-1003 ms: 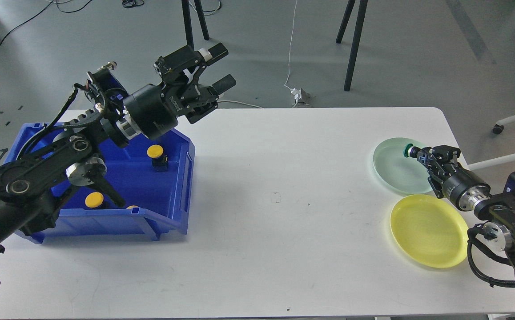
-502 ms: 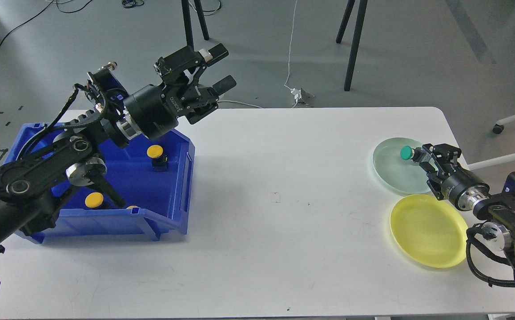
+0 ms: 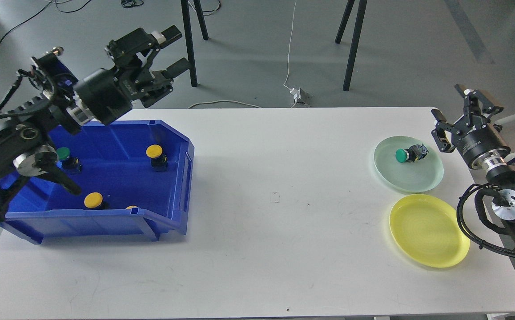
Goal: Pass button and place on color plate
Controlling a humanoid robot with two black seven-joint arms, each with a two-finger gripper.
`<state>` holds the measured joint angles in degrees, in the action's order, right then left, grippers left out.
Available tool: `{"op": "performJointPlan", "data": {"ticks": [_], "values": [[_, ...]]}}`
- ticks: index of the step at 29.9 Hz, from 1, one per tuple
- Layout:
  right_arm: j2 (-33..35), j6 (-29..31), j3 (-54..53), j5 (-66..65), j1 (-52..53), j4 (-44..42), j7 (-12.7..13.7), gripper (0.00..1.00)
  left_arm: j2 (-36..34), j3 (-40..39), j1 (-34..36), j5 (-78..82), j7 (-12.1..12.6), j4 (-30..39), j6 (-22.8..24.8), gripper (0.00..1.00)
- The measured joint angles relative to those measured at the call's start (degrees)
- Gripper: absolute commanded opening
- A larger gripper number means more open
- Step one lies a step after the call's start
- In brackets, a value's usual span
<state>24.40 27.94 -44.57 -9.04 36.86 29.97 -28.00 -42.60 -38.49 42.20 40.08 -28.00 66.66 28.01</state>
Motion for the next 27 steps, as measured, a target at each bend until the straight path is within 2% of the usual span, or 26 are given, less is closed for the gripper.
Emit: {"op": "performJointPlan", "data": {"ticks": [6,12,20,27], "values": [[2.52,0.06,-0.98,5.98,-0.36,17.37,0.00,0.98,-14.36,-0.23,0.00,3.07,0.00,-0.01,0.00,0.91],[2.18,0.07,-1.52,6.12,0.54,31.84,0.00,0.98,-22.47,2.07,-0.49,20.94,0.00,-0.06,0.00,0.91],[-0.51,0.06,-0.94,6.05,2.80,33.53,0.00,0.98,-23.50,4.47,-1.09,51.60,0.00,-0.81,0.00,0.91],[0.07,0.05,-0.93,6.05,1.14,33.47,0.00,0.98,-23.08,10.28,-1.08,65.96,-0.01,-0.79,-0.01,0.91]]}}
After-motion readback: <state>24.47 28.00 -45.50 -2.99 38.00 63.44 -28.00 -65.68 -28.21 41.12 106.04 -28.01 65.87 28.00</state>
